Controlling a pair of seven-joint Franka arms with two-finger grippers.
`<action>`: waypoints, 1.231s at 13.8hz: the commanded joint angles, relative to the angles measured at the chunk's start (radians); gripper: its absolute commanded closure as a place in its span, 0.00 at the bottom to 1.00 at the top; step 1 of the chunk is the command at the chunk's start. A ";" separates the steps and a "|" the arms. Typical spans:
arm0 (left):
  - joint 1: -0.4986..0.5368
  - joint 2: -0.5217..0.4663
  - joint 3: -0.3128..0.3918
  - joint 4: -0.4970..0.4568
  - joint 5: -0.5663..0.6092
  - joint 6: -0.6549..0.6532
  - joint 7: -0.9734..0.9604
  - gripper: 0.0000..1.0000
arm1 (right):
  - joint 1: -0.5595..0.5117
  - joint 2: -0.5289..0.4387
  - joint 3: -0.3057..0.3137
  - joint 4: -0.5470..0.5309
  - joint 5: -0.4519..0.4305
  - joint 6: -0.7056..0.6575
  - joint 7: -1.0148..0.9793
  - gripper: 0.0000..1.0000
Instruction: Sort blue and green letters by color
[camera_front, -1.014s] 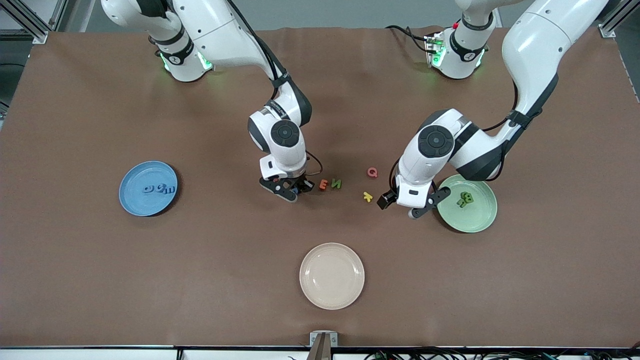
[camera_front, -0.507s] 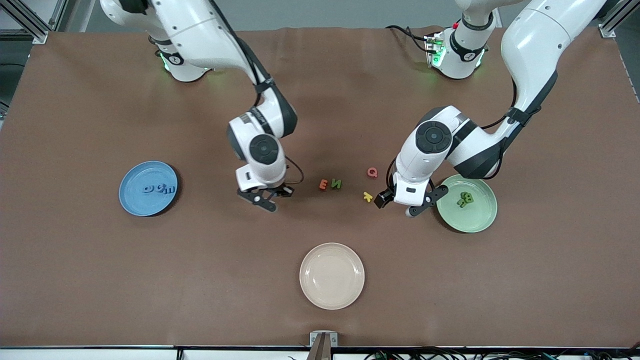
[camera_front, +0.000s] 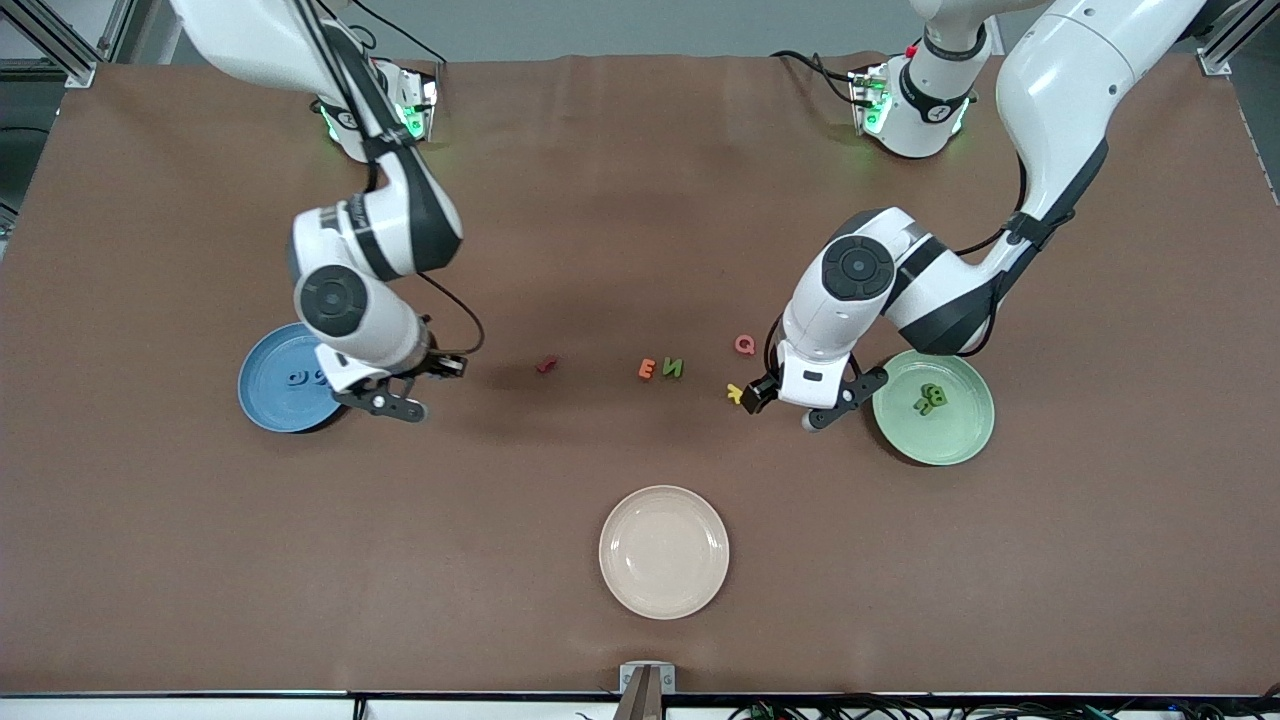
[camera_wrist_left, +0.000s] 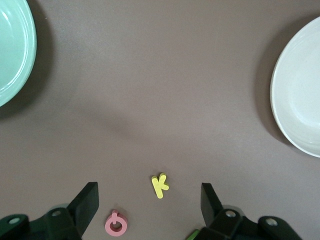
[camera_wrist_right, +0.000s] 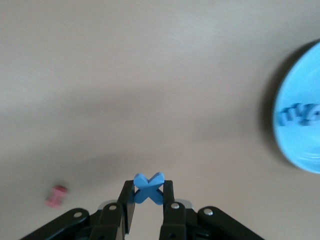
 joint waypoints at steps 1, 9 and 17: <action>-0.003 -0.007 -0.006 -0.003 -0.009 -0.009 -0.015 0.09 | -0.085 -0.126 0.019 -0.166 -0.026 0.045 -0.127 1.00; -0.034 0.033 -0.006 -0.025 -0.004 0.005 -0.032 0.12 | -0.347 -0.172 0.019 -0.378 -0.056 0.281 -0.525 1.00; -0.130 0.088 0.029 -0.022 0.008 0.079 -0.176 0.23 | -0.471 -0.164 0.020 -0.412 -0.056 0.337 -0.684 0.83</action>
